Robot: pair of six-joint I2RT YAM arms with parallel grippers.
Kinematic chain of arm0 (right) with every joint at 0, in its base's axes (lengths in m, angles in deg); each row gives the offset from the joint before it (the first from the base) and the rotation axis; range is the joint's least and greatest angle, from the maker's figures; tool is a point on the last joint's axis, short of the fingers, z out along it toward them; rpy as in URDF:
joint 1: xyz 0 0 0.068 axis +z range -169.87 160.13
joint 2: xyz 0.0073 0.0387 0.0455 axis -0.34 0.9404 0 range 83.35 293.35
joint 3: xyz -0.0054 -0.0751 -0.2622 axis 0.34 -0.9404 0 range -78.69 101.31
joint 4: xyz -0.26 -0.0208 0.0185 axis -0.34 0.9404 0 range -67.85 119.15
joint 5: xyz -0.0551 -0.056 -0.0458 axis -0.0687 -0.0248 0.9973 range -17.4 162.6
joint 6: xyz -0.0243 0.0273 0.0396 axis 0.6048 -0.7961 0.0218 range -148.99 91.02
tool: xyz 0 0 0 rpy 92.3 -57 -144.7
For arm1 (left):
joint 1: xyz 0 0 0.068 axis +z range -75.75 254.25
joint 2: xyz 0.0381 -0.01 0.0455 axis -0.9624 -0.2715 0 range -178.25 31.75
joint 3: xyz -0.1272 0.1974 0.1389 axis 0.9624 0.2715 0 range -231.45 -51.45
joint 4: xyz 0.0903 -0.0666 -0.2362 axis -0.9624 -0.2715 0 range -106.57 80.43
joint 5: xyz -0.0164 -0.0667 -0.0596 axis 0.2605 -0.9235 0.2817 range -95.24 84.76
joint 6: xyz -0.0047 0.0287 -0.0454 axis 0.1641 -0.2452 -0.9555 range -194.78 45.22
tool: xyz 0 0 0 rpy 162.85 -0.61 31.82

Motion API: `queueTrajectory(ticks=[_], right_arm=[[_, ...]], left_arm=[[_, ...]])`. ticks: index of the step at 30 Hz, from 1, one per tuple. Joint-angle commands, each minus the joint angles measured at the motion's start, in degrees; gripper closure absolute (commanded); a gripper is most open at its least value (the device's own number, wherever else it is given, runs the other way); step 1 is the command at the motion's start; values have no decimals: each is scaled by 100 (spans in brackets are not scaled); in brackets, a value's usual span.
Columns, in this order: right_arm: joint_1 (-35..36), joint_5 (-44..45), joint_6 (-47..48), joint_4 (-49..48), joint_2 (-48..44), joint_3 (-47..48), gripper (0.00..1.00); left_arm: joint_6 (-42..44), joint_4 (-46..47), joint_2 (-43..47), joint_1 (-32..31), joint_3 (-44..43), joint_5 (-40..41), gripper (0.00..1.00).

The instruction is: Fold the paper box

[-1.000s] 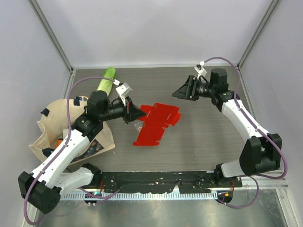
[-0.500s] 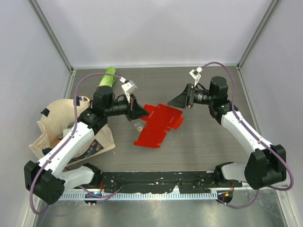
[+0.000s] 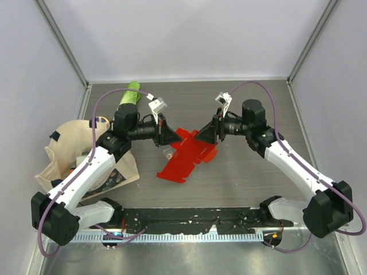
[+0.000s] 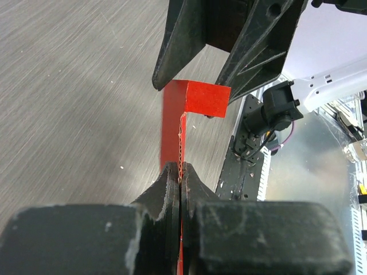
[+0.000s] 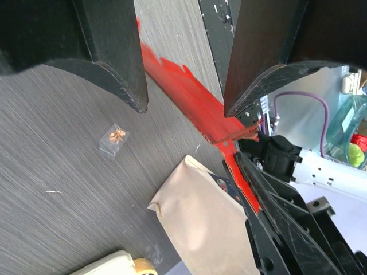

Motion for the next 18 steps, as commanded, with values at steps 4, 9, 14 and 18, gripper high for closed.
queueTrajectory(ticks=[4, 9, 14, 18], right_arm=[[62, 362, 844, 452, -296, 144, 40], [54, 196, 766, 311, -314, 109, 57], [45, 309, 660, 355, -384, 126, 85], [159, 1115, 808, 793, -428, 293, 99]], left_arm=[[-80, 569, 116, 48, -24, -423, 100], [-19, 473, 142, 66, -42, -397, 100], [-212, 543, 37, 57, -7, -212, 100], [-475, 622, -121, 57, 55, 174, 100]])
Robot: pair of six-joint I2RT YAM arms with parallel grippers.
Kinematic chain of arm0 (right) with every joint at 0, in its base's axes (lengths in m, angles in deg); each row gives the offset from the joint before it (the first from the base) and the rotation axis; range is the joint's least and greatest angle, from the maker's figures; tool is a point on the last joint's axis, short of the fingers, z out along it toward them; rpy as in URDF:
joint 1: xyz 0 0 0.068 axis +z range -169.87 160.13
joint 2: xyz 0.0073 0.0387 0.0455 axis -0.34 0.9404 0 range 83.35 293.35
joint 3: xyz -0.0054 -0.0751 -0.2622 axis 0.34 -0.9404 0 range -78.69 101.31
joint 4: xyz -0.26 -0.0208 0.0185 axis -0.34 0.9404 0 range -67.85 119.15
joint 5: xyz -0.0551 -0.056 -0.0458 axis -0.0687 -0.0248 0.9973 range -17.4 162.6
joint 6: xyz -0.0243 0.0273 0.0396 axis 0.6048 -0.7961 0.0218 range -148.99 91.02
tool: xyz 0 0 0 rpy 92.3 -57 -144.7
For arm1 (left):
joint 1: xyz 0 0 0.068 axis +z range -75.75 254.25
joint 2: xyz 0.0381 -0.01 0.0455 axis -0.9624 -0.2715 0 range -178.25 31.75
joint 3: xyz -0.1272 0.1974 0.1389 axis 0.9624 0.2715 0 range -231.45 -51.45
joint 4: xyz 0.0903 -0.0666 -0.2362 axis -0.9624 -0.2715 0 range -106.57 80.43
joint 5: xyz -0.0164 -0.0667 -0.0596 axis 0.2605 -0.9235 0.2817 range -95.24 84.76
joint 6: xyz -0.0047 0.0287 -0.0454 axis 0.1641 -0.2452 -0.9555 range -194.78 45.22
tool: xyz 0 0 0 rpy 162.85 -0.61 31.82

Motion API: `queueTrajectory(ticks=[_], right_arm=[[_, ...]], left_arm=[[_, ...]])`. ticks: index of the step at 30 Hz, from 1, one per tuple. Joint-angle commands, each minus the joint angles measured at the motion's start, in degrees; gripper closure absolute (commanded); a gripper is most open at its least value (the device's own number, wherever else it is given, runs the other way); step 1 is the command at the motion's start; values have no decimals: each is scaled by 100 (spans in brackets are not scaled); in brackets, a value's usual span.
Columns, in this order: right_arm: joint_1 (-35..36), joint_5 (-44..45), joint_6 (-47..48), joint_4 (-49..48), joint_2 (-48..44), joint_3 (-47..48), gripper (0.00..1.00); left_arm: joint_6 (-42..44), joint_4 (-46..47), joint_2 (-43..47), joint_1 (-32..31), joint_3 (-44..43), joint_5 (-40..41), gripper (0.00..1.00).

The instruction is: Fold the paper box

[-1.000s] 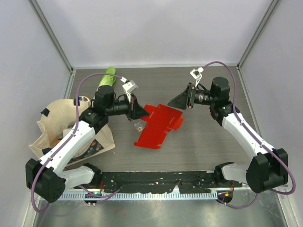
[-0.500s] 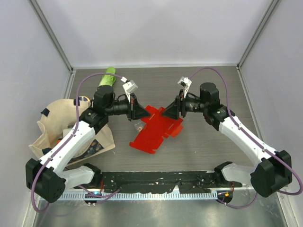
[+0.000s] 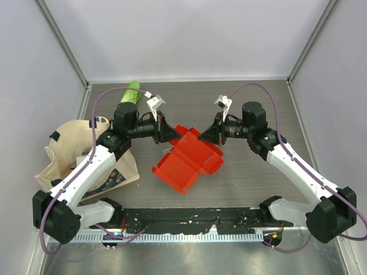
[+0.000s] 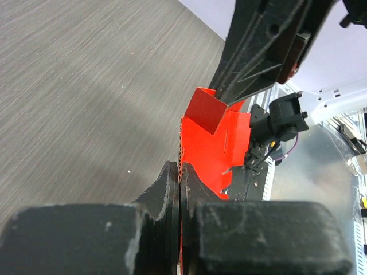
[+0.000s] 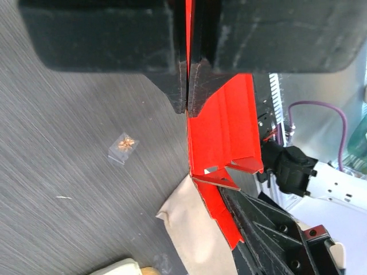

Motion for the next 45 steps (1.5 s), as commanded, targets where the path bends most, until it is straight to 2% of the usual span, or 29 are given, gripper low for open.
queueTrajectory(ticks=[1, 3, 4, 6, 7, 10, 13, 15, 17, 21, 22, 25, 30, 32, 34, 37, 45], right_arm=[[117, 1380, 254, 577, -131, 417, 99], [284, 1769, 560, 956, -69, 541, 99], [346, 2024, 641, 1289, -26, 629, 99], [487, 2455, 852, 1528, 63, 586, 99], [565, 2640, 983, 1599, 80, 542, 99], [794, 3387, 1474, 1766, 203, 471, 99], [1005, 4064, 1809, 1802, 353, 445, 99], [1084, 4432, 2117, 1575, 492, 357, 99], [1181, 4644, 2459, 1503, 686, 357, 99], [1488, 5662, 2908, 934, 1055, 191, 99], [1550, 5743, 2996, 784, 1073, 129, 99], [1603, 5990, 3094, 54, 1012, -222, 99], [1875, 5964, 3313, -1026, 748, -837, 99], [1928, 5894, 3410, -1133, 739, -917, 99], [1990, 5928, 3498, -1300, 766, -1014, 99], [2016, 5946, 3524, -1441, 801, -1076, 99], [2043, 5858, 3568, -1591, 854, -1120, 99]], left_arm=[[-427, 456, -112, -15, 70, 351, 100], [-901, 885, -183, -15, 289, 501, 88], [-1094, 1078, -201, -24, 403, 580, 77], [-1648, 1790, -289, -24, 842, 739, 70], [-1833, 2045, -324, -33, 1009, 800, 61], [-2387, 2863, -508, -85, 1520, 1055, 55], [-2537, 2908, -404, -94, 1775, 1722, 45], [-2608, 2839, -237, -155, 1881, 2213, 45], [-2695, 2420, -183, -217, 1750, 2522, 51], [-3555, 1408, -280, -270, 1249, 3076, 51], [-4131, 962, -393, -261, 1083, 3234, 52], [-5222, 826, -692, -270, 1011, 3183, 55], [-6675, 914, -1158, -393, 976, 3270, 53], [-7027, 248, -1552, -411, 573, 3175, 53], [-7081, -192, -1791, -455, 143, 2999, 57], [-7345, 42, -1941, -621, 79, 3068, 57], [-7688, -27, -2240, -850, -114, 3244, 55]])
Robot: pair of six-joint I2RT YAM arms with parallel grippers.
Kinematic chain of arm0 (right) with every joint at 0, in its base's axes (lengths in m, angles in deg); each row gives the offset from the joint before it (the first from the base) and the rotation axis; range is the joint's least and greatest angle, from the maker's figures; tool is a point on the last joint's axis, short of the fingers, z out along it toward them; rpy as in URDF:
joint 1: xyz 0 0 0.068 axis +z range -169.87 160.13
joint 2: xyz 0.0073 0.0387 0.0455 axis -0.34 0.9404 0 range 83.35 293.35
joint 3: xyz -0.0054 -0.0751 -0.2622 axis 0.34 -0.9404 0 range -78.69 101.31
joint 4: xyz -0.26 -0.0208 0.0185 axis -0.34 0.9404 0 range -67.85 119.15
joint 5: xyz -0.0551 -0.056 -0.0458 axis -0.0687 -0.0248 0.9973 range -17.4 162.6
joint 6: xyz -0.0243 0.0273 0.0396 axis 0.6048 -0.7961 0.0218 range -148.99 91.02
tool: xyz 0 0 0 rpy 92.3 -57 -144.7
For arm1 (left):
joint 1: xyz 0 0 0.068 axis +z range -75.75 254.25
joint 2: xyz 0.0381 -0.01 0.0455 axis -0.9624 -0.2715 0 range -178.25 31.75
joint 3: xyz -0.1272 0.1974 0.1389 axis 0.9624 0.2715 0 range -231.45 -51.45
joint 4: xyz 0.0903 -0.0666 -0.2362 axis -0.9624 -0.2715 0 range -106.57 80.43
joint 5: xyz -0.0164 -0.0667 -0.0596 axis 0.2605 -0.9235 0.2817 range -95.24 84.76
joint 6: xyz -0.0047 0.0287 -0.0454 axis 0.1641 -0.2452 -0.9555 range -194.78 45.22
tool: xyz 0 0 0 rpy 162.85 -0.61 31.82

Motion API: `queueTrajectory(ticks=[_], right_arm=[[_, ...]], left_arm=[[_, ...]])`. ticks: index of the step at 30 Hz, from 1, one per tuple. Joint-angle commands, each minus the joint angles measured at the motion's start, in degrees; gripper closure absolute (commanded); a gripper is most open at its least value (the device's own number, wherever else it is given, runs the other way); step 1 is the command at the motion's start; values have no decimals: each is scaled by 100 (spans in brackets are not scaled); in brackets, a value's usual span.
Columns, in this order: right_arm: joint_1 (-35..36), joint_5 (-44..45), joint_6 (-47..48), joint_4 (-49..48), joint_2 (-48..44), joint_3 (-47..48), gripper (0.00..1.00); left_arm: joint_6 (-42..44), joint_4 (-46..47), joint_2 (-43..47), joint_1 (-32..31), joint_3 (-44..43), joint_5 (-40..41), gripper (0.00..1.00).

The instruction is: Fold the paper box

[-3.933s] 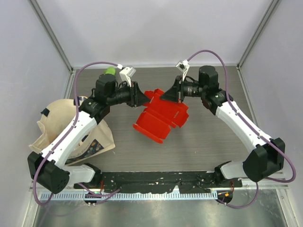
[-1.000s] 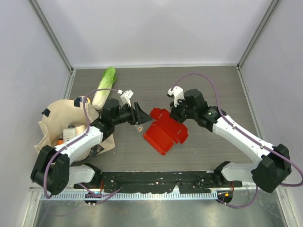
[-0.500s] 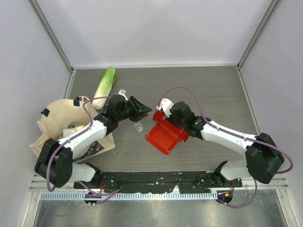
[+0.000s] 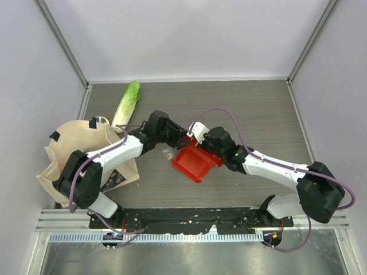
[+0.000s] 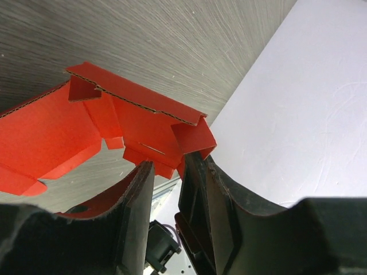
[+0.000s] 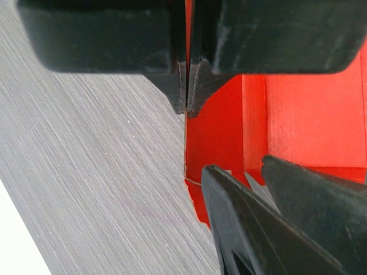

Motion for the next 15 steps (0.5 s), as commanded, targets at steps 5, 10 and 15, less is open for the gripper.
queueTrajectory(ticks=[5, 10, 15], right_arm=[[73, 31, 130, -498, -106, -3, 99], [91, 31, 139, -472, -88, -3, 99], [91, 75, 139, -454, -26, -20, 99]], left_arm=[[-416, 63, -559, -151, -487, -46, 60], [-373, 291, -673, -221, -531, 42, 59], [-223, 555, -208, -230, -206, 383, 52]])
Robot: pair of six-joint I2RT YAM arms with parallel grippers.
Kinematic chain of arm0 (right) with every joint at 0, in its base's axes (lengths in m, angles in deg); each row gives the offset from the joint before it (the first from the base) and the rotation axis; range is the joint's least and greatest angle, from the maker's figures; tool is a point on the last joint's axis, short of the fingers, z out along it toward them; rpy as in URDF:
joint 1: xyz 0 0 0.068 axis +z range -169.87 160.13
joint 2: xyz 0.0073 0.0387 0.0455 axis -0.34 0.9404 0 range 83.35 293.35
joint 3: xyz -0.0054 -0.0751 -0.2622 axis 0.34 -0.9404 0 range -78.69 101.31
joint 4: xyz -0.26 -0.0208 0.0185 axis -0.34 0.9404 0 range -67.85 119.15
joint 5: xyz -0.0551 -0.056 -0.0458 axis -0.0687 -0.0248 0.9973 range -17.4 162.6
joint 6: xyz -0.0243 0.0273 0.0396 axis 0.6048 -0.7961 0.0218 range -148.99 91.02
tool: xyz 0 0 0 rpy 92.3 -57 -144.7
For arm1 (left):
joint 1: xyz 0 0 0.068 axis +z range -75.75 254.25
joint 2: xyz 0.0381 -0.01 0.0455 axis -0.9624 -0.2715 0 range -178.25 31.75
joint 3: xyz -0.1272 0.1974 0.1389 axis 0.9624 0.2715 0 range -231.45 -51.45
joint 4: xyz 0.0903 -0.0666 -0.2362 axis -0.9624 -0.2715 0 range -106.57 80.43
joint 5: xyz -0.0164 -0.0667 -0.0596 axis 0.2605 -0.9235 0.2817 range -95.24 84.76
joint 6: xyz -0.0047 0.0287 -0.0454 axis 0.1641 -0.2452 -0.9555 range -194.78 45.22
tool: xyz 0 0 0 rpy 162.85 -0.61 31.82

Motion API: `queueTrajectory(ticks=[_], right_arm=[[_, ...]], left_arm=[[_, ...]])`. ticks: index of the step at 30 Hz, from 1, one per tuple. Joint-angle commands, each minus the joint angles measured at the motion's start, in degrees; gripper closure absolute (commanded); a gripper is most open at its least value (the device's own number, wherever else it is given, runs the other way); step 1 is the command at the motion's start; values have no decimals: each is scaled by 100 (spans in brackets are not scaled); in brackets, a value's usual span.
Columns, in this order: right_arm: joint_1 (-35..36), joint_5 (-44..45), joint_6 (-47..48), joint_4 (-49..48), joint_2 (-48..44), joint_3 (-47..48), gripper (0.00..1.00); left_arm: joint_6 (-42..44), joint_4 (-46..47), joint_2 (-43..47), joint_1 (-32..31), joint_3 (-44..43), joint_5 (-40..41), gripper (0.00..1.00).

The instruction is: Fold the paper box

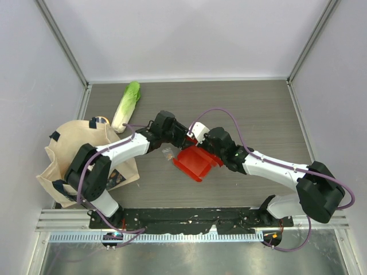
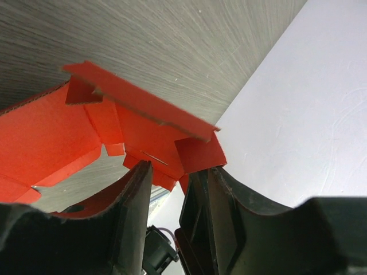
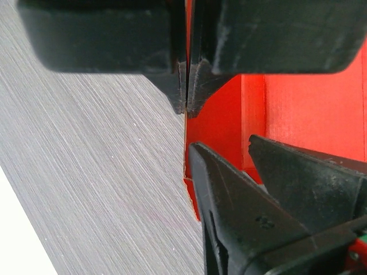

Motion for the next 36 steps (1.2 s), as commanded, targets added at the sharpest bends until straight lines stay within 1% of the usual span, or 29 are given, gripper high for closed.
queueTrajectory(ticks=[1, 2, 4, 5, 6, 8, 9, 10, 12, 16, 20, 27, 29, 31, 32, 33, 34, 35, 36], right_arm=[[87, -82, 47, -391, -29, 2, 99], [78, -100, 47, -417, -37, -7, 99], [78, -117, 47, -435, -11, -16, 99], [78, -126, 47, -435, 6, -16, 99], [87, -135, 47, -400, 24, 1, 99], [78, -179, 39, -373, 41, 19, 99], [78, -205, 30, -373, 33, 10, 99], [78, -231, 30, -373, 24, 19, 99], [78, -232, 30, -330, 33, 45, 99], [78, -284, 21, -303, 7, 63, 99], [78, -293, 21, -320, 6, 63, 99], [78, -188, 21, -321, 77, 89, 99], [87, -161, 21, -303, 85, 98, 99], [96, -135, 12, -294, 85, 116, 99], [87, -109, 4, -294, 85, 124, 99], [96, -109, 4, -285, 85, 133, 99], [96, -91, -5, -285, 77, 133, 99], [96, -82, -5, -294, 77, 107, 99], [87, -74, -5, -311, 77, 98, 99]], left_arm=[[59, 483, 485, -25, 259, 472, 51], [76, 510, 538, -16, 313, 516, 49], [225, 545, 583, 1, 340, 517, 42], [287, 545, 556, 71, 331, 430, 40], [322, 536, 521, 107, 331, 333, 39], [288, 895, 390, 142, 348, 157, 39], [279, 1114, 328, 151, 288, 87, 42], [305, 1125, 171, 151, 217, -88, 45], [340, 1099, 56, 90, 7, -151, 48], [340, 1029, -85, -33, -117, 6, 51], [287, 1046, -208, -86, -109, 33, 64], [384, 1029, -297, -192, -179, 147, 77], [454, 994, -279, -209, -170, 226, 80], [498, 941, -244, -244, -170, 358, 81], [498, 923, -235, -253, -161, 393, 80], [498, 949, -226, -271, -153, 385, 78], [516, 1010, -217, -280, -135, 376, 74], [533, 1081, -191, -280, -100, 367, 65], [542, 1055, -104, -280, -82, 376, 62]])
